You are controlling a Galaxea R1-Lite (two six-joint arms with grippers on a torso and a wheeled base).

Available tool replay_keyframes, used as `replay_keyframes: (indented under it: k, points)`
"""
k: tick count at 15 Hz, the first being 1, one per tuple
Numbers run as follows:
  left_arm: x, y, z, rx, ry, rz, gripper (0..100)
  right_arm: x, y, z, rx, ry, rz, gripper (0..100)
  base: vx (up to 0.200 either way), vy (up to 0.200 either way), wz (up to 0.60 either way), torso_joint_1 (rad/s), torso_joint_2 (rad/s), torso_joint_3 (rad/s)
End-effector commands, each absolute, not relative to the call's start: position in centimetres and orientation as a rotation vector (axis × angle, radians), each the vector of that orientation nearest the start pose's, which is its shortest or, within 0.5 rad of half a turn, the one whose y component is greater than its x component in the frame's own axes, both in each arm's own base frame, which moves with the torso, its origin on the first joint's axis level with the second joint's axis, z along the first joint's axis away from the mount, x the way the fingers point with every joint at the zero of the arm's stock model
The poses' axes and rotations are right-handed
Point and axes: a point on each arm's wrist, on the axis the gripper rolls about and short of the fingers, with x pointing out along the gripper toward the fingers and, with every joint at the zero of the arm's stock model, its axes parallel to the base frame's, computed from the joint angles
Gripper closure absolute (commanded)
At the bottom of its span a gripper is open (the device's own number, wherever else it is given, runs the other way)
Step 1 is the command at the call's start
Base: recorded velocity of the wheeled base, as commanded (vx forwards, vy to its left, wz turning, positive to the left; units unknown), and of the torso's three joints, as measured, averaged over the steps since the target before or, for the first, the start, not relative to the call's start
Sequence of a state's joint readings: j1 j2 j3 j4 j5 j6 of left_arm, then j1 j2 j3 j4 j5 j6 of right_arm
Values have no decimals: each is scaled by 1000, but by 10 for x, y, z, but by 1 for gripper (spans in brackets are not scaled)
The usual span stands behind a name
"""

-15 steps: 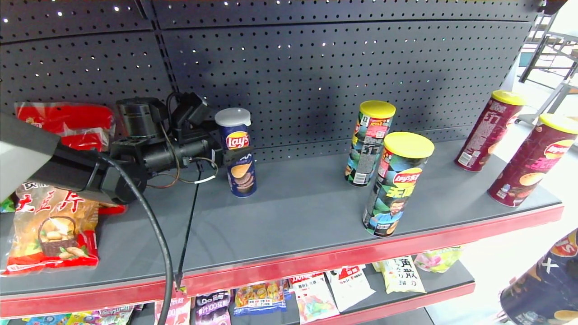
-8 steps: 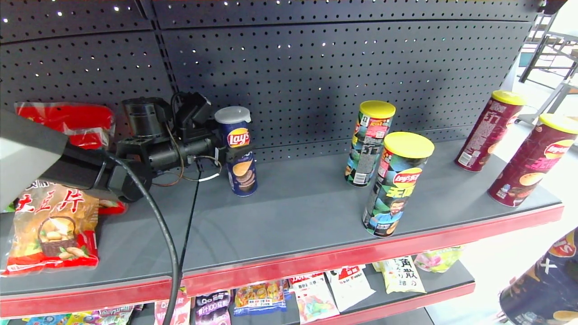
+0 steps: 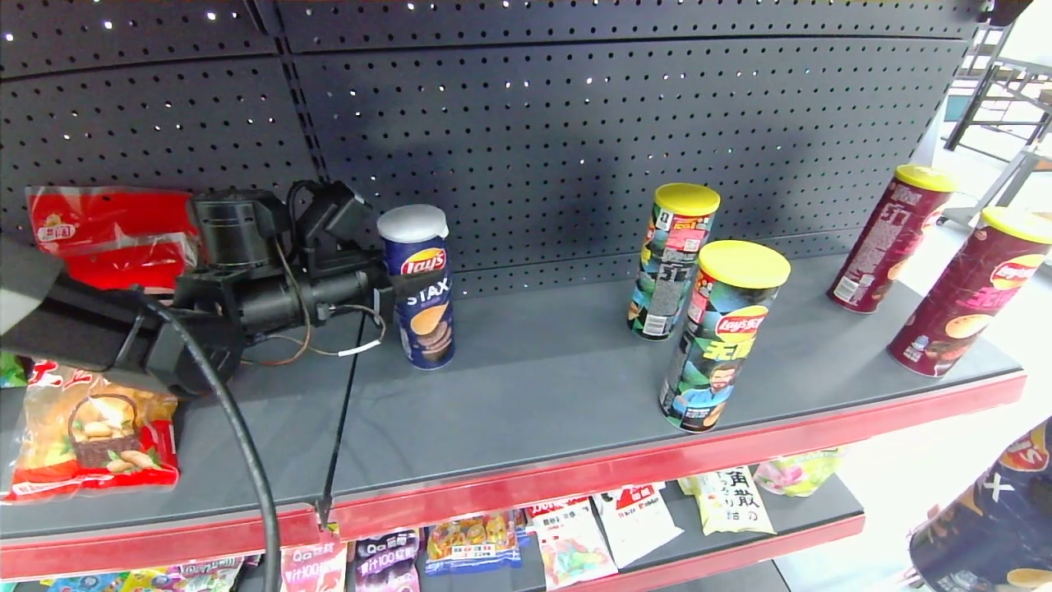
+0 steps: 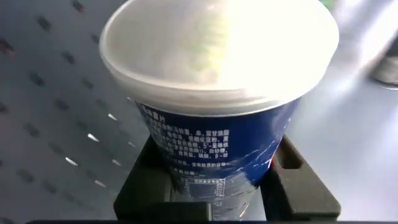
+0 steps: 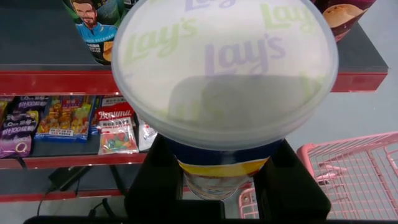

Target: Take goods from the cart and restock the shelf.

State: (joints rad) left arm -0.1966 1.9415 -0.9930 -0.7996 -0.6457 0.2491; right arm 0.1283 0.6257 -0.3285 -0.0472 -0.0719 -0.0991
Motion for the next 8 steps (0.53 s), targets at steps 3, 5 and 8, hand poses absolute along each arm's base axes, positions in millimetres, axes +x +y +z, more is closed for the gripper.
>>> replay_keyframes:
  k: [3,5,8]
  points:
    - [304,-70,185,138,51,-921,100,44,4,172,-124,240,69,100,0,0,0,0,0,0]
    - [290,-65,180,126,76,-938,100,44,4,173,-123,237,68,100,0,0,0,0,0,0]
    - [274,-64,179,119,83,-972,100,45,4,175,-122,226,68,100,0,0,0,0,0,0]
